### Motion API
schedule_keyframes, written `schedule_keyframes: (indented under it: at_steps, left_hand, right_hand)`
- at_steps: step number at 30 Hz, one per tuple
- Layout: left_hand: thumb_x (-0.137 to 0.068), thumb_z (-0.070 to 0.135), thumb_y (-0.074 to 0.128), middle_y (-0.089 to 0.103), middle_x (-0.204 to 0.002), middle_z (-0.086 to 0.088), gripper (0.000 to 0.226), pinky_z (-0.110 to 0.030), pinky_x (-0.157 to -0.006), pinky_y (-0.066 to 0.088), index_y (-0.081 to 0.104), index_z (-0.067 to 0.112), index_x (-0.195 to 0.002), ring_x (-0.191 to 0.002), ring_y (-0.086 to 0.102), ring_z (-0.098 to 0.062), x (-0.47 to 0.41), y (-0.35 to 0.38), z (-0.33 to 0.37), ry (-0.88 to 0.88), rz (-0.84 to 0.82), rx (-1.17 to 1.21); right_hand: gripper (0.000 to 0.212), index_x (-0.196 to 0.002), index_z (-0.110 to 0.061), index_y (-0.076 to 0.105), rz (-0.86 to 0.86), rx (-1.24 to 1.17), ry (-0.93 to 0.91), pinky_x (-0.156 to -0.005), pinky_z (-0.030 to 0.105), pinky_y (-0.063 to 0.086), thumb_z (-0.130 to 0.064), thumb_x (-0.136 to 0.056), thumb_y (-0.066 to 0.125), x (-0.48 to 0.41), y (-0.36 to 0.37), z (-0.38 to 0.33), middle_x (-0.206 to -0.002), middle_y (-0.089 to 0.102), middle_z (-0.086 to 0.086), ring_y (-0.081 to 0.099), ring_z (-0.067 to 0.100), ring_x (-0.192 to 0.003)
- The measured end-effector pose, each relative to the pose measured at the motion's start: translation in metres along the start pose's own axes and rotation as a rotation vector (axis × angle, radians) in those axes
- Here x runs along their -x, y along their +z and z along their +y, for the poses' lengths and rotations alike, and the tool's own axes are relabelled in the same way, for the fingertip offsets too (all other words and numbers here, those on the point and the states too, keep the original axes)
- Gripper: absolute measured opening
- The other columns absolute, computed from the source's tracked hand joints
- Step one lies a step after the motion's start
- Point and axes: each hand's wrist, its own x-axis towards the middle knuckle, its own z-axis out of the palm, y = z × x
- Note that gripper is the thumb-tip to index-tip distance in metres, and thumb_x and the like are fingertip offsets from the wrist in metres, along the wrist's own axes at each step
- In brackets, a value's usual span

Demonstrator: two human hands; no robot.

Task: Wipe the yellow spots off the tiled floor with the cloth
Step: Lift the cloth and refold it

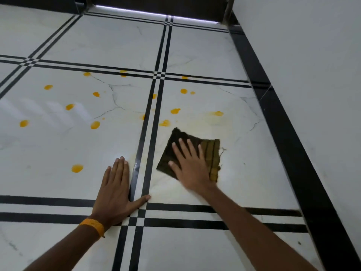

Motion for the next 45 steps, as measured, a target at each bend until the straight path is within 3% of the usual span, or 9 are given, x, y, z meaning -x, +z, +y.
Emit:
schedule_keyframes:
  at_steps: [6, 8, 11, 16, 20, 23, 27, 35, 45]
  left_hand:
    - [-0.084, 0.072, 0.041, 0.029, -0.162, -0.019, 0.099, -0.054, -0.124, 0.017, 0.031, 0.002, -0.153, -0.153, 0.022, -0.032, -0.012, -0.011, 0.016, 0.067, 0.050, 0.041]
    - [-0.082, 0.057, 0.048, 0.045, -0.153, -0.016, 0.084, -0.050, -0.120, 0.029, 0.044, 0.004, -0.146, -0.144, 0.038, -0.031, -0.019, -0.015, 0.036, 0.135, 0.085, 0.126]
    - [-0.087, 0.037, 0.058, 0.058, -0.133, -0.010, 0.054, -0.040, -0.104, 0.045, 0.056, 0.008, -0.133, -0.121, 0.055, -0.027, -0.027, -0.016, 0.067, -0.011, 0.145, 0.355]
    - [-0.092, 0.014, 0.068, 0.062, -0.098, 0.001, 0.020, -0.034, -0.088, 0.057, 0.063, 0.011, -0.111, -0.080, 0.059, -0.009, -0.026, -0.018, 0.104, -0.217, 0.156, 0.608]
    - [-0.089, 0.012, 0.071, 0.064, -0.104, -0.009, 0.028, -0.019, -0.075, 0.050, 0.061, 0.008, -0.114, -0.085, 0.059, -0.014, -0.035, -0.017, 0.115, -0.286, 0.095, 0.661]
    - [-0.087, 0.014, 0.075, 0.060, -0.116, -0.012, 0.038, -0.024, -0.084, 0.049, 0.059, 0.006, -0.121, -0.097, 0.061, -0.023, -0.038, -0.020, 0.116, -0.321, 0.064, 0.628]
    - [-0.087, 0.021, 0.075, 0.067, -0.106, -0.005, 0.024, -0.024, -0.084, 0.052, 0.068, 0.012, -0.108, -0.092, 0.064, -0.016, -0.035, -0.034, 0.126, -0.304, 0.105, 0.666]
    - [-0.099, 0.038, 0.058, 0.076, -0.103, -0.013, 0.034, -0.033, -0.079, 0.062, 0.073, 0.009, -0.107, -0.094, 0.075, -0.025, -0.042, -0.116, 0.170, -0.287, -0.145, 1.476]
    - [-0.106, 0.027, 0.049, 0.075, -0.109, -0.013, 0.032, -0.043, -0.095, 0.058, 0.074, 0.009, -0.112, -0.105, 0.071, -0.026, -0.029, -0.144, 0.155, -0.174, -0.073, 1.316]
  right_hand:
    - [0.062, -0.162, -0.036, 0.019, -0.084, -0.252, -0.271, -0.127, 0.044, -0.004, -0.057, -0.106, 0.033, 0.060, -0.010, 0.010, -0.172, 0.011, -0.006, -0.001, 0.014, -0.159]
    - [0.054, -0.156, -0.030, 0.039, 0.062, -0.526, -0.042, -0.126, 0.040, 0.018, -0.040, -0.105, 0.051, 0.067, -0.023, 0.024, -0.164, 0.035, -0.002, 0.023, 0.014, -0.154]
    - [0.035, -0.134, -0.013, 0.061, 0.334, -0.635, 0.461, -0.098, 0.028, 0.047, -0.018, -0.099, 0.064, 0.078, -0.041, 0.041, -0.129, 0.062, 0.004, 0.058, 0.021, -0.122]
    - [0.019, -0.099, -0.007, 0.070, 0.098, -0.741, 0.771, -0.067, 0.025, 0.046, -0.022, -0.090, 0.077, 0.086, -0.047, 0.046, -0.094, 0.068, 0.004, 0.066, 0.021, -0.092]
    - [0.018, -0.083, -0.003, 0.074, 0.034, -0.847, 0.728, -0.072, 0.031, 0.054, -0.020, -0.086, 0.081, 0.081, -0.054, 0.040, -0.082, 0.072, 0.009, 0.070, 0.023, -0.087]
    - [0.024, -0.089, 0.007, 0.070, 0.008, -0.971, 0.710, -0.067, 0.024, 0.047, -0.016, -0.088, 0.078, 0.074, -0.065, 0.031, -0.088, 0.069, 0.016, 0.065, 0.021, -0.085]
    - [0.017, -0.083, -0.011, 0.062, 0.023, -1.165, 0.673, -0.072, 0.027, 0.043, -0.018, -0.090, 0.076, 0.072, -0.091, 0.021, -0.090, 0.064, 0.002, 0.058, 0.013, -0.088]
    - [0.014, -0.102, -0.004, 0.077, 0.049, -1.454, 0.338, -0.077, 0.024, 0.056, -0.007, -0.096, 0.064, 0.065, -0.152, -0.009, -0.099, 0.076, 0.008, 0.071, 0.018, -0.092]
    - [0.006, -0.087, -0.013, 0.081, 0.240, -1.332, 0.344, -0.084, 0.027, 0.058, -0.014, -0.082, 0.084, 0.074, -0.176, -0.028, -0.091, 0.079, 0.001, 0.073, 0.017, -0.096]
